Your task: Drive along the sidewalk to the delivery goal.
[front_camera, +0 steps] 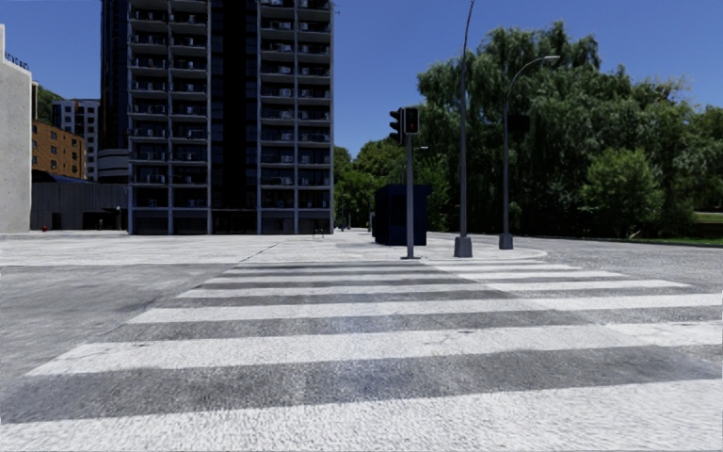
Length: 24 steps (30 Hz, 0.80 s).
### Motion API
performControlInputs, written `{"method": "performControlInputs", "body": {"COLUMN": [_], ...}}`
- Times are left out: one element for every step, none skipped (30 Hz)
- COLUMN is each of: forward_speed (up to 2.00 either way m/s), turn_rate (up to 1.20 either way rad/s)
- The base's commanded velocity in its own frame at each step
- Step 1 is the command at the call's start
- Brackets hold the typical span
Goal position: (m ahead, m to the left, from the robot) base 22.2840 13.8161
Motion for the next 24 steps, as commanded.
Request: {"method": "performControlInputs", "body": {"forward_speed": [2.0,2.0,2.0,2.0,2.0,2.0,2.0,2.0,2.0,2.0,2.0,2.0,2.0,2.0,2.0,2.0,2.0,2.0,2.0,2.0,2.0,2.0,2.0,2.0], "turn_rate": [0.0,0.0,0.0,0.0,0.0,0.0,0.0,0.0,0.0,0.0,0.0,0.0,0.0,0.0,0.0,0.0,0.0,0.0,0.0,0.0,0.25,0.25,0.43,0.48]}}
